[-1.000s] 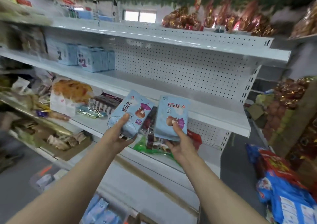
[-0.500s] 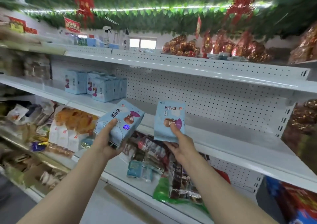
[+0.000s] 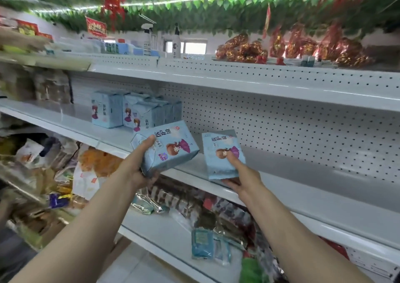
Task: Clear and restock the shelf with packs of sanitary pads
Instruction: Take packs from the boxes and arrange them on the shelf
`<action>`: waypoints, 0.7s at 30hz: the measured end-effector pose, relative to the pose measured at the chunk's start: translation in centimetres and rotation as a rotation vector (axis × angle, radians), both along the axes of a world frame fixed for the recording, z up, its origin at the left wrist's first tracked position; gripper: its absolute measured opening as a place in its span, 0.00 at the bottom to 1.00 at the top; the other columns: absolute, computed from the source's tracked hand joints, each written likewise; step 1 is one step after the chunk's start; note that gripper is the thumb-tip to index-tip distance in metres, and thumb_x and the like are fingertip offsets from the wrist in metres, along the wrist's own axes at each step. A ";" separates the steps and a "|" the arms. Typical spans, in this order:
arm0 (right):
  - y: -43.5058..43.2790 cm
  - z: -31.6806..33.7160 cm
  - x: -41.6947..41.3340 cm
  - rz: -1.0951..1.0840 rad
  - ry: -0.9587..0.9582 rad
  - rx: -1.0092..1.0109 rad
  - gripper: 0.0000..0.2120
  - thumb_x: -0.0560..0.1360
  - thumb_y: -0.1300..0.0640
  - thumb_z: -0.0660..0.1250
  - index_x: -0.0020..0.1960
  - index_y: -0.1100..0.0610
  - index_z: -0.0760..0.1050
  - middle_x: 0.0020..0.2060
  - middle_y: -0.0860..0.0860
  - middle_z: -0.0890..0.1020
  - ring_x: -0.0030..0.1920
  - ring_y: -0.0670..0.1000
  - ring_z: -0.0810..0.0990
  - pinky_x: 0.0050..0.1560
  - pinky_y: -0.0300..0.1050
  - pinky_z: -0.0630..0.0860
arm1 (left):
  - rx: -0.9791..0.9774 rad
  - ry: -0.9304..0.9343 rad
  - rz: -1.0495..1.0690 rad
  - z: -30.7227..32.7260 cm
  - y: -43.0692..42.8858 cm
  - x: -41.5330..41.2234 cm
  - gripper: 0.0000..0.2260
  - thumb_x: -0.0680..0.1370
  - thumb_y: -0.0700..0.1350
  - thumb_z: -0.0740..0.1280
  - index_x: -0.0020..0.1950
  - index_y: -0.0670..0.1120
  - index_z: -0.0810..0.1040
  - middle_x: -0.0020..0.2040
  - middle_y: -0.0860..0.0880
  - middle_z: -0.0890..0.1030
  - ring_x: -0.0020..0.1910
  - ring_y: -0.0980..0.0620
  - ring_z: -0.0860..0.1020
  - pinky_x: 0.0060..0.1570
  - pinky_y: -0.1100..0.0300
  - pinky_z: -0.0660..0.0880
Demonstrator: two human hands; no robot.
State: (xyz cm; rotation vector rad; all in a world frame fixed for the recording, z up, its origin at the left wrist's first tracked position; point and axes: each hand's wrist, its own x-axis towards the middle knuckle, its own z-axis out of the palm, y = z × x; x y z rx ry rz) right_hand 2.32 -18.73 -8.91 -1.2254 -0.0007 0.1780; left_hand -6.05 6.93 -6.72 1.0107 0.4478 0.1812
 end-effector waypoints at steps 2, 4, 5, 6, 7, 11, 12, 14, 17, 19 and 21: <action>1.1 -0.1 0.4 -0.053 0.006 -0.033 0.19 0.70 0.50 0.79 0.56 0.58 0.81 0.45 0.54 0.87 0.40 0.50 0.87 0.50 0.52 0.84 | 0.054 0.018 -0.039 0.3 2.5 1.6 0.16 0.68 0.60 0.77 0.48 0.52 0.81 0.42 0.50 0.86 0.33 0.50 0.83 0.33 0.59 0.74; 2.2 0.0 0.8 -0.128 0.005 -0.066 0.20 0.70 0.50 0.79 0.56 0.60 0.81 0.46 0.56 0.87 0.40 0.52 0.88 0.45 0.51 0.85 | 0.097 -0.010 -0.114 0.5 5.3 3.5 0.16 0.67 0.58 0.78 0.50 0.52 0.82 0.44 0.50 0.87 0.33 0.51 0.83 0.32 0.61 0.72; 2.6 0.1 0.8 -0.167 0.012 -0.082 0.21 0.70 0.49 0.80 0.56 0.60 0.81 0.46 0.56 0.87 0.40 0.53 0.88 0.41 0.50 0.85 | 0.125 -0.016 -0.142 0.7 6.5 4.4 0.19 0.66 0.58 0.79 0.52 0.52 0.82 0.47 0.50 0.87 0.35 0.51 0.83 0.33 0.61 0.72; 3.0 0.0 0.8 -0.206 0.020 -0.099 0.22 0.69 0.49 0.80 0.56 0.61 0.80 0.47 0.57 0.87 0.40 0.54 0.88 0.37 0.49 0.84 | 0.155 -0.022 -0.175 0.8 7.6 5.5 0.23 0.64 0.59 0.80 0.55 0.53 0.83 0.48 0.50 0.87 0.39 0.50 0.83 0.34 0.60 0.73; 3.4 0.0 0.8 -0.252 0.027 -0.105 0.23 0.69 0.48 0.80 0.56 0.62 0.80 0.47 0.57 0.87 0.41 0.55 0.87 0.35 0.49 0.84 | 0.179 -0.022 -0.221 1.2 8.5 6.5 0.25 0.62 0.59 0.81 0.56 0.52 0.83 0.49 0.50 0.87 0.42 0.49 0.83 0.36 0.59 0.74; 5.0 0.0 0.8 -0.468 0.056 -0.157 0.26 0.68 0.47 0.81 0.56 0.63 0.80 0.48 0.58 0.86 0.47 0.60 0.86 0.42 0.59 0.85 | 0.254 -0.012 -0.397 2.9 11.1 9.8 0.16 0.67 0.58 0.77 0.48 0.50 0.80 0.37 0.50 0.86 0.40 0.49 0.80 0.38 0.57 0.72; 5.3 0.1 0.9 -0.518 0.062 -0.198 0.26 0.67 0.46 0.81 0.55 0.62 0.80 0.48 0.58 0.86 0.47 0.60 0.86 0.44 0.59 0.85 | 0.275 -0.016 -0.430 3.2 11.5 10.5 0.17 0.67 0.57 0.78 0.48 0.51 0.80 0.36 0.50 0.85 0.39 0.50 0.80 0.39 0.58 0.73; 5.9 0.3 1.2 -0.620 0.075 -0.307 0.31 0.61 0.37 0.81 0.50 0.60 0.80 0.48 0.58 0.86 0.47 0.59 0.85 0.48 0.59 0.84 | 0.320 -0.022 -0.487 3.7 12.2 11.6 0.19 0.65 0.58 0.78 0.50 0.51 0.80 0.36 0.51 0.85 0.39 0.51 0.80 0.38 0.58 0.73; 6.5 1.2 0.4 -0.709 0.136 -0.931 0.32 0.64 0.26 0.69 0.44 0.55 0.79 0.50 0.56 0.84 0.55 0.58 0.81 0.58 0.51 0.76 | 0.398 -0.028 -0.630 4.5 12.6 12.0 0.21 0.62 0.59 0.79 0.49 0.51 0.80 0.36 0.52 0.84 0.36 0.53 0.79 0.39 0.59 0.72; 7.2 2.3 -0.6 -0.836 0.086 -1.186 0.29 0.72 0.31 0.67 0.55 0.56 0.81 0.58 0.58 0.81 0.64 0.60 0.75 0.64 0.52 0.70 | 0.435 -0.042 -0.699 5.0 12.8 12.2 0.27 0.52 0.60 0.82 0.46 0.51 0.81 0.37 0.52 0.85 0.36 0.54 0.79 0.41 0.59 0.71; 8.6 3.4 -1.8 -0.939 -0.116 -1.038 0.29 0.73 0.35 0.71 0.64 0.55 0.78 0.62 0.55 0.79 0.64 0.56 0.76 0.63 0.50 0.74 | 0.467 -0.068 -0.763 5.3 12.6 12.5 0.23 0.54 0.59 0.82 0.42 0.50 0.80 0.35 0.53 0.84 0.36 0.55 0.79 0.43 0.60 0.71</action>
